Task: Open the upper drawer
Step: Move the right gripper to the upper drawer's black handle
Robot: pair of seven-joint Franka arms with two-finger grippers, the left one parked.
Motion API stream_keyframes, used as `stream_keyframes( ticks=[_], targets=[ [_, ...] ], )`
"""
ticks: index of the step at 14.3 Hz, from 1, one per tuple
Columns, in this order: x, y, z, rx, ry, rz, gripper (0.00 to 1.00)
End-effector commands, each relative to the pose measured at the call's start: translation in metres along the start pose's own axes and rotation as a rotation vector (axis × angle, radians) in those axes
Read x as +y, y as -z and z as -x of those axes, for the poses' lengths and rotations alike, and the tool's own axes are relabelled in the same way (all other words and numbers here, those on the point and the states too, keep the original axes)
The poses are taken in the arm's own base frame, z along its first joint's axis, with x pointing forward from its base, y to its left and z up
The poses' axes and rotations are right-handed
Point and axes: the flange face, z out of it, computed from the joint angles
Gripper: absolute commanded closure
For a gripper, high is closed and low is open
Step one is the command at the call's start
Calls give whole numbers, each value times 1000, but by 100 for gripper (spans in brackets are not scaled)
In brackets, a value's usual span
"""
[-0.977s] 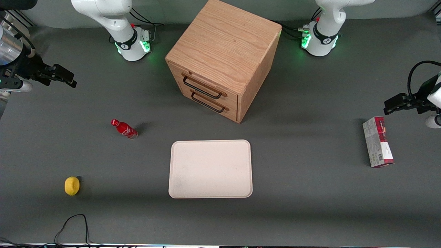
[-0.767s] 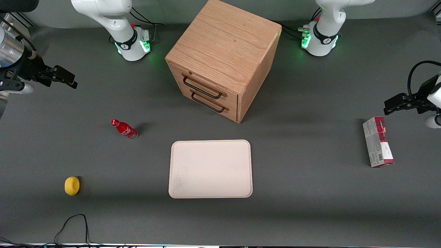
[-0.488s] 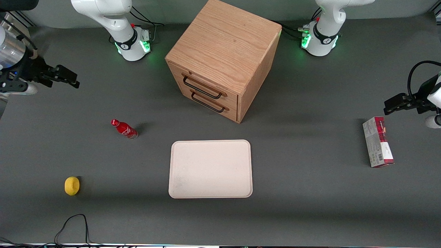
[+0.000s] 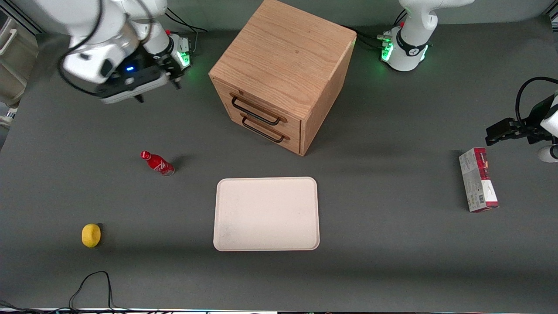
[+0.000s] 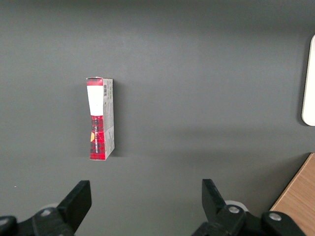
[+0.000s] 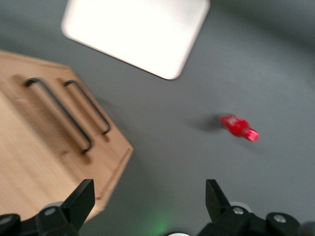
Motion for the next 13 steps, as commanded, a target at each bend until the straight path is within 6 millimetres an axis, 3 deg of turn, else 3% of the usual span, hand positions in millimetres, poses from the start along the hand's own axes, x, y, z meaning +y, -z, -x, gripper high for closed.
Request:
stream_keyframes(
  ticks=[1, 3, 5, 7, 13],
  targets=[
    [-25, 7, -12, -4, 112, -22, 0],
    [-46, -7, -18, -33, 193, -46, 0],
    [-51, -25, -27, -64, 279, -86, 0],
    [-61, -51, -40, -113, 339, -243, 0],
    [-67, -105, -64, -74, 556, -325, 0]
  ],
)
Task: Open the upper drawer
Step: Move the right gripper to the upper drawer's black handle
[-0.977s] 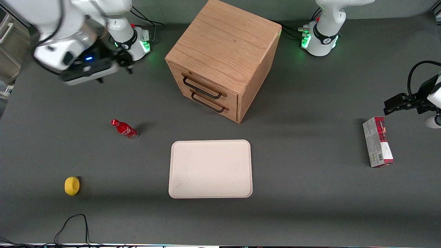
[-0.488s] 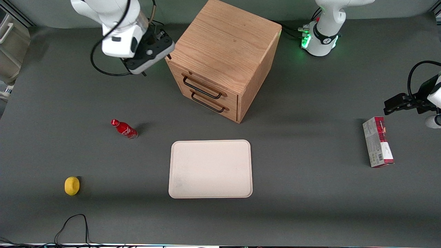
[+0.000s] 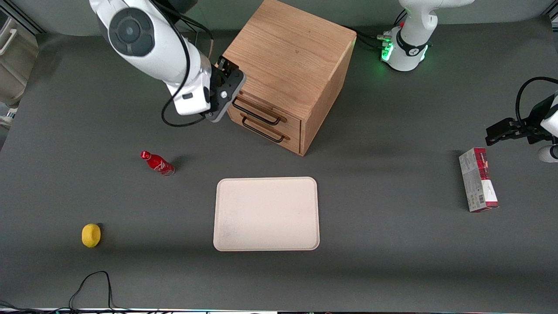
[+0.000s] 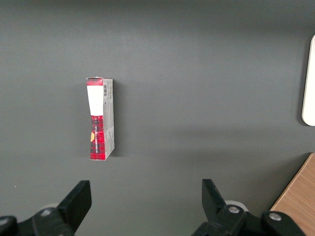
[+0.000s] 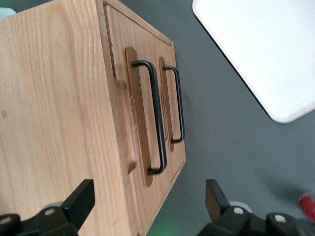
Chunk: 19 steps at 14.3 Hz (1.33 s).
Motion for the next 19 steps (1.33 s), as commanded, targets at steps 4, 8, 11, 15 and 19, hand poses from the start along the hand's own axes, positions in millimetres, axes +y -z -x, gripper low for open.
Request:
stream_keyframes(
  ticks=[4, 8, 11, 15, 19],
  targets=[
    [5, -43, -16, 48, 118, -10, 0],
    [20, -67, -22, 51, 130, 13, 0],
    [29, -88, -24, 53, 132, 29, 0],
    [32, -108, -24, 58, 130, 33, 0],
    [34, -122, -22, 62, 151, 40, 0]
  ],
)
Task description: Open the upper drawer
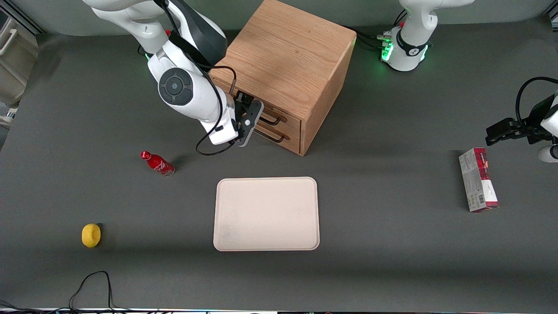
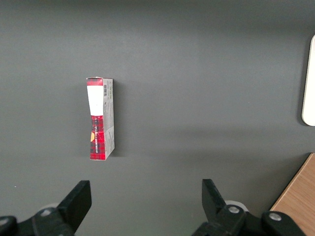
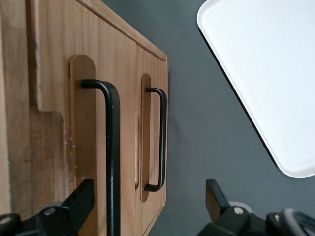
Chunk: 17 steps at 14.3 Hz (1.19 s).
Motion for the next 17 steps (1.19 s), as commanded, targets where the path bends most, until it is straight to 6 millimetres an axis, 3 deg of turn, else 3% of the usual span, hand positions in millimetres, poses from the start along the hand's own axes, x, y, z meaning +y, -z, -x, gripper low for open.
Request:
stream_keyframes(
  ticks=[1, 4, 9, 12, 17],
  targets=[
    [0, -13, 2, 10, 32, 26, 0],
    [-4, -24, -1, 19, 41, 32, 0],
    [7, -30, -3, 17, 49, 56, 0],
    [25, -27, -3, 10, 48, 84, 0],
    [81, -3, 6, 34, -26, 132, 0]
  ],
)
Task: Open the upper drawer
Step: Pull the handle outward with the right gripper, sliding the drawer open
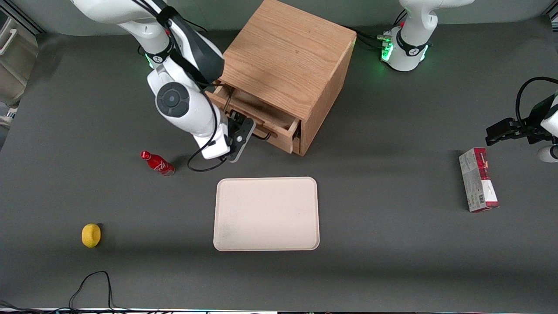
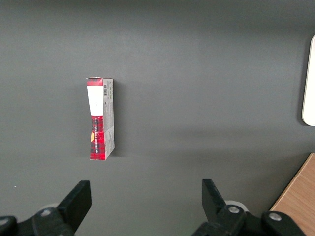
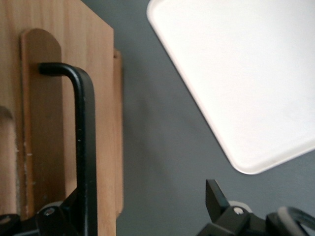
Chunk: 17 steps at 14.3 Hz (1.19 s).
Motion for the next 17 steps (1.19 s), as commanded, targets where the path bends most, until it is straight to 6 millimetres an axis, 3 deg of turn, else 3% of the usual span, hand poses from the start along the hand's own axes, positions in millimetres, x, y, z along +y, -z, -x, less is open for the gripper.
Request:
stream_keyframes(
  ticks=[1, 7, 11, 13, 15, 17],
  targets=[
    [34, 10, -3, 24, -19, 19, 0],
    [100, 30, 5, 52, -87, 92, 0],
    [132, 42, 16, 72, -139, 115, 0],
    [136, 50, 17, 82, -149, 128, 0],
    [145, 67, 24, 97, -172, 158, 0],
    [151, 99, 29, 111, -186, 181, 0]
  ],
)
